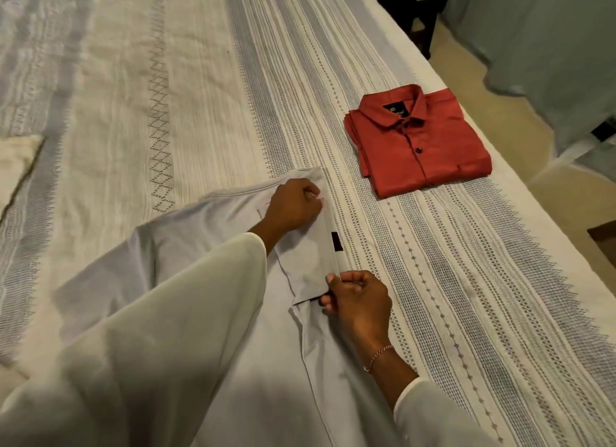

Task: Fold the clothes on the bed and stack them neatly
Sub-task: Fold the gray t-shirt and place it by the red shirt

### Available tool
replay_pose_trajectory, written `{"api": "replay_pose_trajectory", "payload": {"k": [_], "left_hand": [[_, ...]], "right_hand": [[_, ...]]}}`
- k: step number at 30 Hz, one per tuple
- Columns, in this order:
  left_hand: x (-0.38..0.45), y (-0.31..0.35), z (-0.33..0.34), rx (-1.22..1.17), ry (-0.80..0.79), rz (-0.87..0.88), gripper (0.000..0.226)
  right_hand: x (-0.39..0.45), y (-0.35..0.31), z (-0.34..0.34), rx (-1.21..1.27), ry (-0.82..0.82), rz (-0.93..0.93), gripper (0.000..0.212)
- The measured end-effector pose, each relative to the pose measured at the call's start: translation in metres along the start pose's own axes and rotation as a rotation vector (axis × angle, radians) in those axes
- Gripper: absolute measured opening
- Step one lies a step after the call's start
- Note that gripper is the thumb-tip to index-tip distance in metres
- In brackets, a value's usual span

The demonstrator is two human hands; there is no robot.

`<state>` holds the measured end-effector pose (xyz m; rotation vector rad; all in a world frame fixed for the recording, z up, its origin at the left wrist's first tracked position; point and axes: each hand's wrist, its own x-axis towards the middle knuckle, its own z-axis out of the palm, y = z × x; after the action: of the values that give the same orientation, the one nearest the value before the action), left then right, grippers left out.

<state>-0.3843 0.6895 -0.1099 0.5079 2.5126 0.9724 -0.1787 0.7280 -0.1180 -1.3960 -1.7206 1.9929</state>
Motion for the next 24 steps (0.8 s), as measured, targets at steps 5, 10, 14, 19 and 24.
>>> {"api": "replay_pose_trajectory", "payload": {"k": [5,10,14,19,24], "left_hand": [[-0.014,-0.012,0.006,0.145,0.085,0.181,0.025],[-0.049,-0.041,0.011,0.653,0.307,0.308,0.022],[-0.060,-0.070,0.015,0.642,0.291,0.229,0.032],[-0.071,-0.078,0.005,0.455,0.265,0.124,0.044],[-0.062,-0.080,-0.012,0.154,0.385,-0.226,0.047]], "right_hand": [[0.001,0.002,-0.002,0.000,0.077,-0.119,0.018],[-0.016,0.012,0.005,-0.394,0.145,-0.616,0.012],[-0.023,0.045,0.021,-0.843,0.005,-0.969,0.020],[-0.034,0.060,0.019,-0.839,0.037,-0.907,0.048],[-0.052,0.068,0.014,-0.859,0.108,-0.698,0.048]]}}
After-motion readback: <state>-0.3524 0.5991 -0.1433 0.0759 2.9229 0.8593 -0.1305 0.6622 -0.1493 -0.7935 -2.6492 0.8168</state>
